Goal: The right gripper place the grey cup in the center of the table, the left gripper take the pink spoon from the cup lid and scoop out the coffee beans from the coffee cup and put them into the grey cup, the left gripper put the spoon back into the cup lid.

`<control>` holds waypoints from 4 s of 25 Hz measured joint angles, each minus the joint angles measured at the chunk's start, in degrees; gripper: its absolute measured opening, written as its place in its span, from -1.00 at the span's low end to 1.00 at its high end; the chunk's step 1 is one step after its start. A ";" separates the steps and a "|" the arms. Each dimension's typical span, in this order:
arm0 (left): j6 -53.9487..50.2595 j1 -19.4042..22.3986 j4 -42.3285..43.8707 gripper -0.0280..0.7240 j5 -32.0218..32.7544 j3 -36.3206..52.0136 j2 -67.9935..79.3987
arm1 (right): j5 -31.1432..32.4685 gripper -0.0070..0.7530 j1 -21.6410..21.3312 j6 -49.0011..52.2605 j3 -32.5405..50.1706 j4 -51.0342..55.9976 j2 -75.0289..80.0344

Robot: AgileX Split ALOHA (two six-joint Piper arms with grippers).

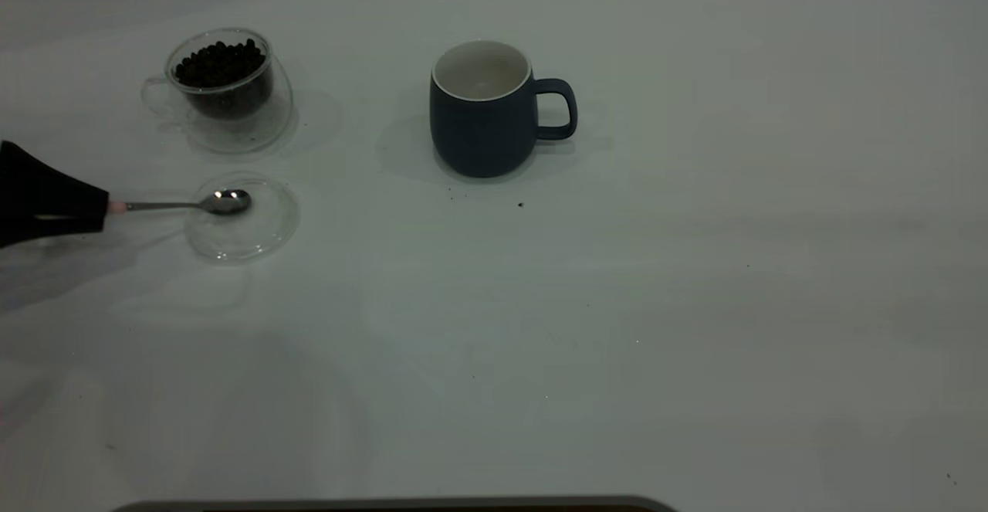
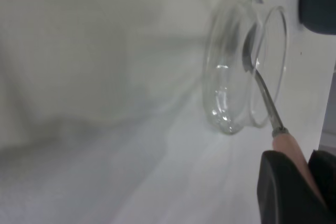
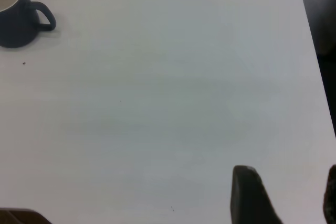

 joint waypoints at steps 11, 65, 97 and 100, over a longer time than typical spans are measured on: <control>0.76 0.00 -4.99 -0.62 1.20 -0.06 4.04 | 0.00 0.00 0.00 0.00 0.00 0.00 0.00; -69.48 -30.74 60.59 0.48 10.85 19.21 -89.90 | 0.00 0.00 0.00 0.00 0.00 0.00 0.00; -73.42 -30.74 63.07 0.47 8.80 39.32 -144.68 | 0.00 0.00 0.00 0.00 0.00 0.00 0.00; -73.42 -30.74 63.05 0.47 8.80 39.32 -144.68 | 0.00 0.00 0.00 0.00 0.00 0.00 0.00</control>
